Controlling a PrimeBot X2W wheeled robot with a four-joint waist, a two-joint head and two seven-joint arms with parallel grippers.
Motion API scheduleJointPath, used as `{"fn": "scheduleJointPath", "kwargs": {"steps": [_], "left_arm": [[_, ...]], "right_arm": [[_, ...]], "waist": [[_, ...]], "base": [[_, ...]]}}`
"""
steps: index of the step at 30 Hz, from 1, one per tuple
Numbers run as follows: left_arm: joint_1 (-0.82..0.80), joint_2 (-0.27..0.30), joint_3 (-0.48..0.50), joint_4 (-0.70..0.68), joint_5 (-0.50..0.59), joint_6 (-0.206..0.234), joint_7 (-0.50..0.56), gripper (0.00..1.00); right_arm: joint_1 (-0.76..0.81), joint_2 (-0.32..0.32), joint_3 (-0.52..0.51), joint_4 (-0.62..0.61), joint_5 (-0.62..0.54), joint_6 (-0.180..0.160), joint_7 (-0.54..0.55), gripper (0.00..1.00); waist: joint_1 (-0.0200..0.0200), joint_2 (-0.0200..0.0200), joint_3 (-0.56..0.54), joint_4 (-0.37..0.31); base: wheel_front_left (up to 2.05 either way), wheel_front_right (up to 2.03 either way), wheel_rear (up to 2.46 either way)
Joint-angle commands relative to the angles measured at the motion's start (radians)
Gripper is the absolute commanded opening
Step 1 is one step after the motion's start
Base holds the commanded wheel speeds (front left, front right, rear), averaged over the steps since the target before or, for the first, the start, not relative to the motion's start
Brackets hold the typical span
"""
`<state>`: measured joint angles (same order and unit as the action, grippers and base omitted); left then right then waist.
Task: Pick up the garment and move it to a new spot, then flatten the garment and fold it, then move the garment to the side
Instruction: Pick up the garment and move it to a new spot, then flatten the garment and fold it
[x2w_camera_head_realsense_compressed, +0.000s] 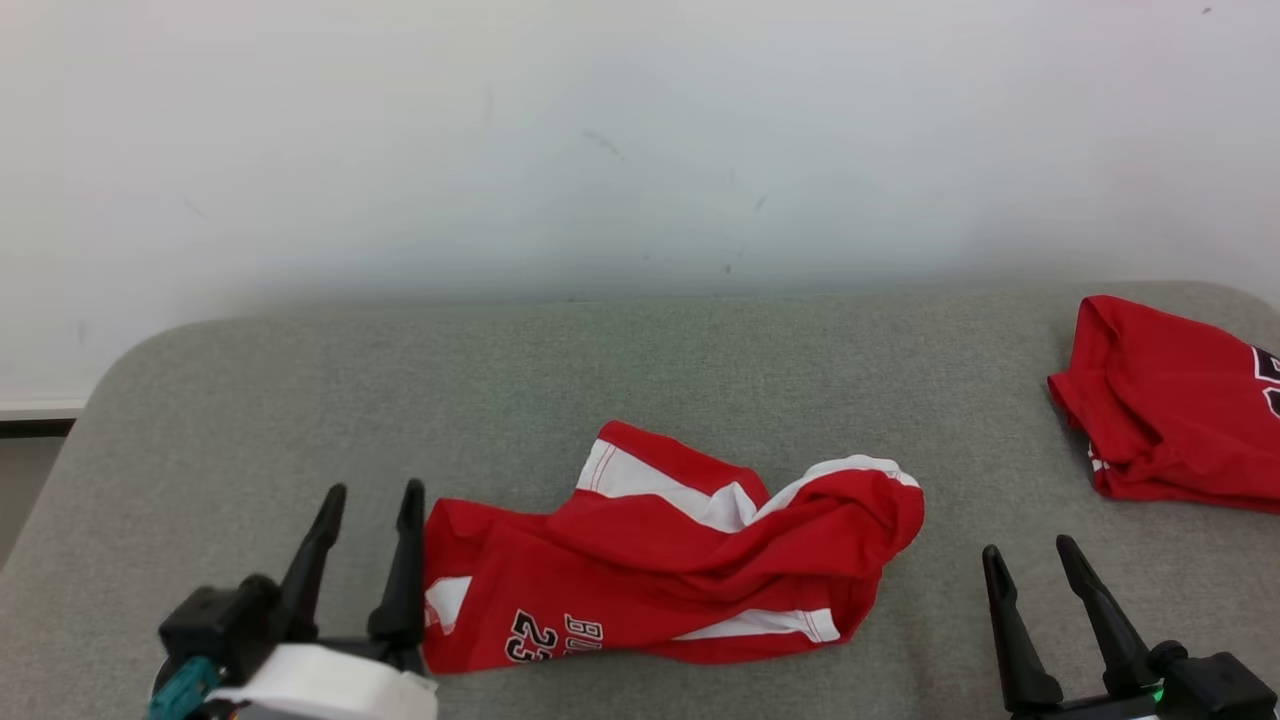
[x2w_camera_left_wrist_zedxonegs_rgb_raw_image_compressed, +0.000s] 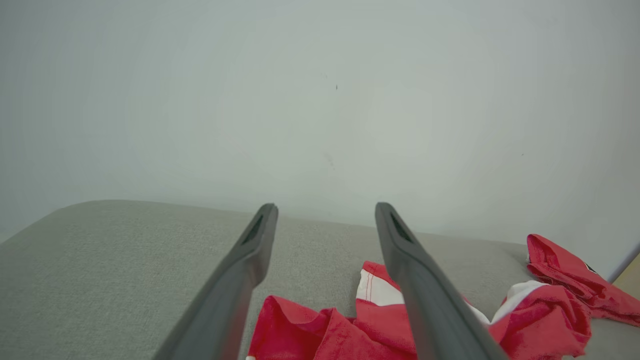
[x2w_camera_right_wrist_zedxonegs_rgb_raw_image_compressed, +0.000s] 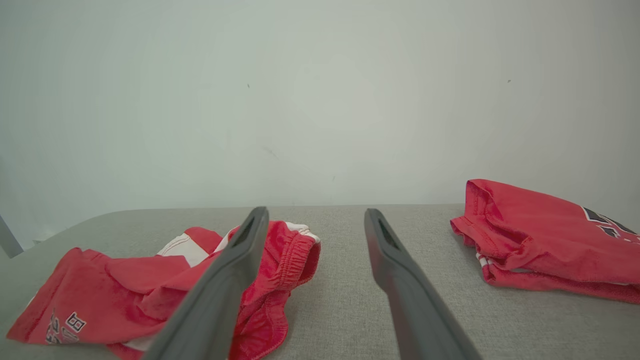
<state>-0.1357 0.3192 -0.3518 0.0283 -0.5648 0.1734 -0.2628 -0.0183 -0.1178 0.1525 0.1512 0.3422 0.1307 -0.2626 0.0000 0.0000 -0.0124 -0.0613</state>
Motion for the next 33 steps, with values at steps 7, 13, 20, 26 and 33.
{"fn": "scheduleJointPath", "kwargs": {"steps": [7, 13, 20, 26, 33], "left_arm": [[0.14, -0.082, 0.134, -0.026, 0.094, -0.07, -0.002, 1.0], [0.165, -0.158, 0.188, -0.008, 0.147, -0.139, -0.002, 1.0], [0.154, -0.2, 0.218, 0.019, 0.197, -0.189, -0.002, 1.0], [0.149, -0.222, 0.233, 0.038, 0.224, -0.219, -0.002, 1.0], [0.142, -0.236, 0.237, 0.063, 0.235, -0.244, -0.002, 1.0]], "right_arm": [[0.013, -0.006, 0.014, -0.009, 0.003, 0.0, -0.002, 1.0], [0.016, -0.017, 0.013, -0.005, 0.005, 0.0, -0.002, 1.0], [0.012, -0.014, 0.022, 0.002, 0.008, 0.0, -0.002, 1.0], [-0.001, -0.021, 0.042, 0.015, 0.028, 0.0, 0.008, 1.0], [-0.089, -0.048, 0.079, 0.061, 0.149, 0.0, 0.22, 1.0]], "waist": [[0.0, 0.0, 0.007, -0.013], [0.0, 0.0, 0.006, -0.011], [0.0, 0.0, 0.0, -0.013], [0.0, 0.0, 0.001, -0.004], [0.0, 0.0, 0.013, 0.029]], "base": [[0.0, 0.0, 0.0], [0.0, 0.0, 0.0], [0.0, 0.0, 0.0], [0.0, 0.0, 0.0], [0.0, 0.0, 0.0]]}}
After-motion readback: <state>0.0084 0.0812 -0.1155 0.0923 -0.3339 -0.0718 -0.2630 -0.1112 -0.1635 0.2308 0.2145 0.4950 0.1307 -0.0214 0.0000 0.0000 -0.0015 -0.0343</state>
